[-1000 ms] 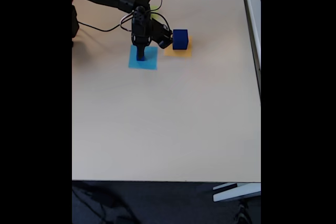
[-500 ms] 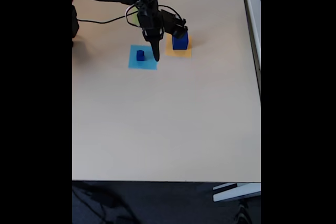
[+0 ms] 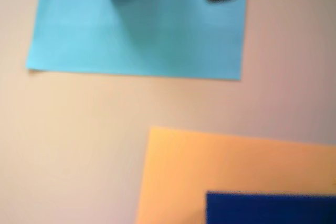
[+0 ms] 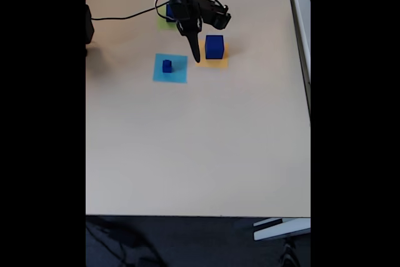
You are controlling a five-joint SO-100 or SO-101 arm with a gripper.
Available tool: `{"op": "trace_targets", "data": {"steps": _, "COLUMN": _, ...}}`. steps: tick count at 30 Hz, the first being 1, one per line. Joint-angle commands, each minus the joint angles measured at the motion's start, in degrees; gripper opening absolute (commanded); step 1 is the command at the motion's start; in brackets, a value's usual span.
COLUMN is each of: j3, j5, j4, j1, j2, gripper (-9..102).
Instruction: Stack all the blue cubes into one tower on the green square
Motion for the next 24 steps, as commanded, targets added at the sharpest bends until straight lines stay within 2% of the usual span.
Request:
{"op": "trace_targets", "data": {"steps": 1, "j3": -5.6, "j5": -0.3, "j4": -1.8, "j1": -1.9, "j2": 1.6, "gripper": 52}}
{"op": "trace_targets", "data": {"steps": 8, "j3": -12.2, "j5": 0.2, "j4": 1.9, "j1": -6.0, "j2": 0.7, "gripper": 61}}
{"op": "trace_targets", "data": {"steps": 14, "j3": -24.4, "j5": -3.3, "j4": 4.4, "j1": -7.0, "j2": -4.3, "gripper": 59}}
{"op": "trace_targets", "data": {"steps": 17, "j3": -29.0, "j5": -2.9, "j4": 7.3, "j1": -8.0, "j2": -6.2, "gripper": 50}}
{"op": "trace_targets", "data": {"steps": 20, "j3": -29.1, "j5": -0.6, "j4": 12.3, "j1": -9.2, "j2": -4.9, "gripper": 24}}
{"op": "trace_targets", "data": {"steps": 22, "j3": -26.0, "j5": -1.8, "j4": 13.1, "j1": -9.4, "j2": -2.1, "gripper": 16}}
{"op": "trace_targets", "data": {"steps": 24, "j3": -20.0, "j5": -3.4, "j4": 12.8, "j1": -9.4, "j2": 2.6, "gripper": 1}}
